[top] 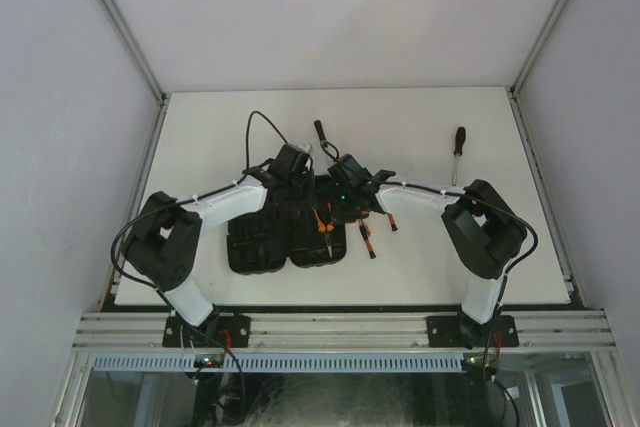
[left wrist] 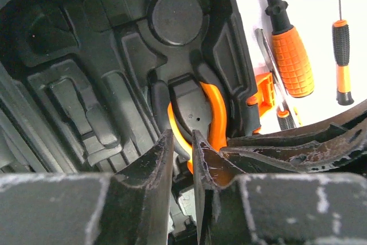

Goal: Sort the tools into containers
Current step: Place the pliers in the storage box.

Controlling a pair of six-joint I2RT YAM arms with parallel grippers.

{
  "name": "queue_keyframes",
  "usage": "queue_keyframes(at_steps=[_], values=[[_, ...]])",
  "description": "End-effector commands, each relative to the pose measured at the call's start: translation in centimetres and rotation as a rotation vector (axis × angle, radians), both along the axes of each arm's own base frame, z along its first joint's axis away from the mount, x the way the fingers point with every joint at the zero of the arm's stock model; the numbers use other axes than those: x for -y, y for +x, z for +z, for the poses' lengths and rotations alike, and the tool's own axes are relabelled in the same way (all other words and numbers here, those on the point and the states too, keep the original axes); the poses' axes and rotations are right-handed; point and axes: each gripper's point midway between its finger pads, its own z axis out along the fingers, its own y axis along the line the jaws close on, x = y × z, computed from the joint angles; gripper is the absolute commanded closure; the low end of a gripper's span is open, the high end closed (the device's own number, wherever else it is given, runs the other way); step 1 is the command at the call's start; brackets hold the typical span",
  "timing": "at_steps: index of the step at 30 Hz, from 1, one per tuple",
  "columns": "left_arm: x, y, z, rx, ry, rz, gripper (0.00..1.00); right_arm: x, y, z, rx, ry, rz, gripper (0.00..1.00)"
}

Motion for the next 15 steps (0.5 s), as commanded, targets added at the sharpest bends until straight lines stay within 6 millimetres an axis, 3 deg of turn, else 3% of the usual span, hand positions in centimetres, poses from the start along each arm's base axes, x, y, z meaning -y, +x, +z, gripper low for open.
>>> queue_keyframes(at_steps=[1,15], values=[[-0.2,0.4,0.4,0.014,0.03,0.012,0.77,1.0,0.1,-1.1,0.003,-0.074,-0.01,0.91],[0.1,0.6,-0.6,-0.012,0.029,0.036,0.78,1.4,-0.1,-1.5,-0.012,-0.088,-0.002,0.92]])
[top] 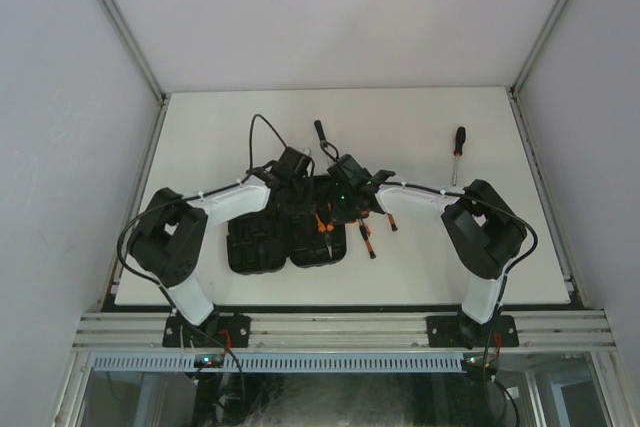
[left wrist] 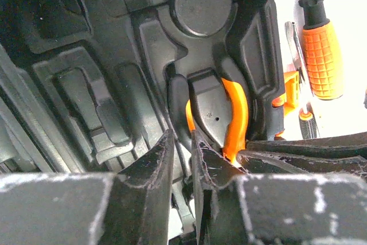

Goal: Sort the tools into containers
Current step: Place the pliers in the storage box.

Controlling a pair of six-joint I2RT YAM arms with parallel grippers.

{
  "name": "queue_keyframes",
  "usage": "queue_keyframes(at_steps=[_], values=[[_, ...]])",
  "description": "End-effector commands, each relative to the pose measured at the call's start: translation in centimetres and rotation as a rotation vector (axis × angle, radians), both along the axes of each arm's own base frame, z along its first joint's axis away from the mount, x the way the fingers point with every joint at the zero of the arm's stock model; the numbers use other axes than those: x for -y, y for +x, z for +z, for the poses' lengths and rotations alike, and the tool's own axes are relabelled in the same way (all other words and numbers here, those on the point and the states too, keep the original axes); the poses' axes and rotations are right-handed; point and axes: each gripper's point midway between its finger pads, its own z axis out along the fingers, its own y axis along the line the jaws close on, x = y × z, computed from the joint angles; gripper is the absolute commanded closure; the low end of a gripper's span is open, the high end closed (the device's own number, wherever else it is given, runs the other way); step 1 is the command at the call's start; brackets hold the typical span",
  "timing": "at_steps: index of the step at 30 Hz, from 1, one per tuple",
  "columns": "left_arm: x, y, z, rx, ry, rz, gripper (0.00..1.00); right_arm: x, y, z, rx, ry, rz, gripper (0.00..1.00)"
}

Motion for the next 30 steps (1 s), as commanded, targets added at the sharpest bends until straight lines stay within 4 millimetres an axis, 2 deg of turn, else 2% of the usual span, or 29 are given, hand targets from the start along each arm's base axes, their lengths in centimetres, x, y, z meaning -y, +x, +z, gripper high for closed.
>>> queue_keyframes(at_steps=[1,11,30], values=[[1.0,1.2,1.1,0.034,-0.028,0.009,0.78,1.3,-0.3,-1.6,-0.019,-0.086,0.004,0.92],[0.9,1.1,-0.1,-0.002,-0.001,0.016,0.78,1.8,-0.3,-1.7,-0.031,-0.096,0.01,0.92],[-1.4,-2.1,-5.7,-0.137,0.103,0.045,0.89,3.4,-1.1,-2.0,-0.088,-0.184,0.032,0.92]])
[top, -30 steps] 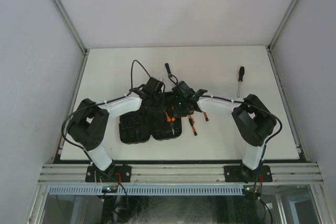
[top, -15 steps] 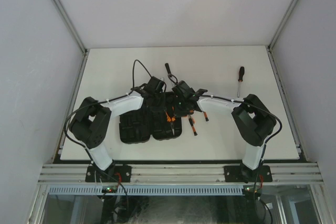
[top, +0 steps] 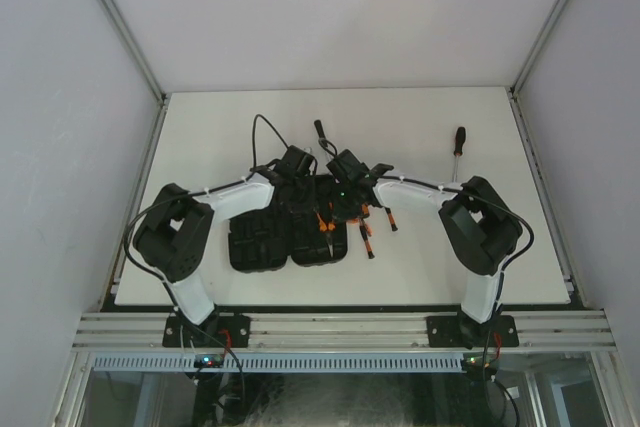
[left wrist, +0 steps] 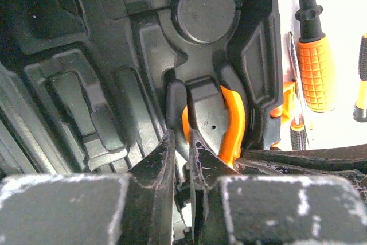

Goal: Sort the tools into containers
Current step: Place the pliers in the storage box.

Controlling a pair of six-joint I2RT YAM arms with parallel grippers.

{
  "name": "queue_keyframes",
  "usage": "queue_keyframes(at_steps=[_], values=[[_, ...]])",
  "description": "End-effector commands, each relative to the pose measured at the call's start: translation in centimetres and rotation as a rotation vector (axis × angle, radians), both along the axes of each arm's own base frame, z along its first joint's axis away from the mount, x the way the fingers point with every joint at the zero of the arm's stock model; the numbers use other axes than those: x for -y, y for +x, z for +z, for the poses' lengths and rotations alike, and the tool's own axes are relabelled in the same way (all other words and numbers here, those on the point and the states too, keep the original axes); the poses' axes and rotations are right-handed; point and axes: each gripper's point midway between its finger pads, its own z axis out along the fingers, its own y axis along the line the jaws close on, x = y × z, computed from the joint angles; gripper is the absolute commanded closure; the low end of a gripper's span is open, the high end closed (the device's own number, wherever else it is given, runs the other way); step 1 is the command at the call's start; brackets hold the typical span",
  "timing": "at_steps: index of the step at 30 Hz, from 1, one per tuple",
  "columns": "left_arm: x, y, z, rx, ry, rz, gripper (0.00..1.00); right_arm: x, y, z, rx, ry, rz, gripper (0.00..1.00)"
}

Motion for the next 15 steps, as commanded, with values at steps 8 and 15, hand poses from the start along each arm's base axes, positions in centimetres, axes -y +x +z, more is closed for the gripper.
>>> queue_keyframes(at_steps=[8,15], values=[[-2.6,-3.8,-6.7,-0.146,0.167,-0.01,0.92,2.7,-1.1,-2.8,-0.056,-0.183,-0.03,0.93],[-3.5,-5.3,-8.8,-0.195,0.216,-0.014,0.97,2.9,-2.4,-4.9,-0.094,-0.209,-0.069,0.93]])
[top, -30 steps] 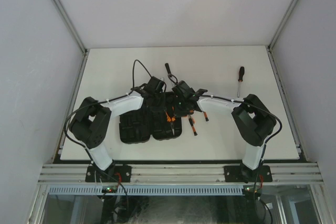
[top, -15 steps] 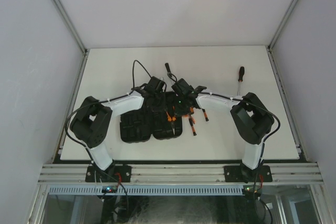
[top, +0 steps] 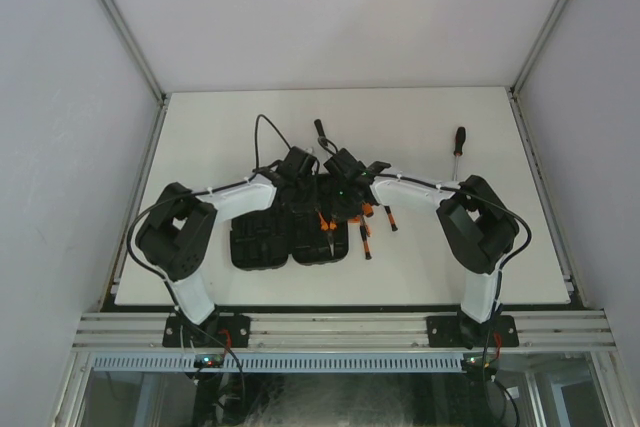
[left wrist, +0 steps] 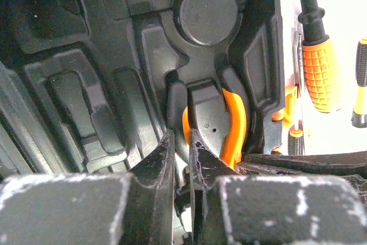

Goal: Sort the tools into containers
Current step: Place the pliers in the storage box.

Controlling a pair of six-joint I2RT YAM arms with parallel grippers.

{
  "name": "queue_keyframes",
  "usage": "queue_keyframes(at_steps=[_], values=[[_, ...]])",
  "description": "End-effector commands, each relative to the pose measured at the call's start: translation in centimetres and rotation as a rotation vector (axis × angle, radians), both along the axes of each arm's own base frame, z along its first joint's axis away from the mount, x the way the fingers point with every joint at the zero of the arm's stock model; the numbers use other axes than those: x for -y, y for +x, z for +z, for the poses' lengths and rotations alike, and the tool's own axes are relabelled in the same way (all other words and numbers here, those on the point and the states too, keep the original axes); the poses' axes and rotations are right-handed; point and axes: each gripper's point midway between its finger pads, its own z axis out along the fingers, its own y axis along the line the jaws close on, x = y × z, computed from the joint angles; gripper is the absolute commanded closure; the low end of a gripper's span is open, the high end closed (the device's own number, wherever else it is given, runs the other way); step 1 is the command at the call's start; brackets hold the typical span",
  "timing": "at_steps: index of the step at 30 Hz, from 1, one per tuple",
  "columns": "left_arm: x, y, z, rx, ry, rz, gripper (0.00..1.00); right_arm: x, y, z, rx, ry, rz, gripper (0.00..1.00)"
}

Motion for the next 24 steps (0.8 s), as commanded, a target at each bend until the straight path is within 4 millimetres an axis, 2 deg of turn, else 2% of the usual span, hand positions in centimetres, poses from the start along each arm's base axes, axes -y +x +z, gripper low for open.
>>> queue_keyframes(at_steps=[1,16,24], values=[[-4.2,-5.7,-8.0,-0.202,0.22,-0.014,0.99,3.0,-2.3,-5.0,-0.088,-0.158,-0.049,0.93],[-7.1,-9.5,-13.0,-0.314,0.311,-0.003,1.0,2.4,-3.0,-5.5,-0.098,-0.151,-0.061,0.94],[-8.3,-11.4,-15.1,-0.358,0.327,0.002,1.0,2.2,-3.0,-5.5,-0.102,-0.142,-0.06,0.94]])
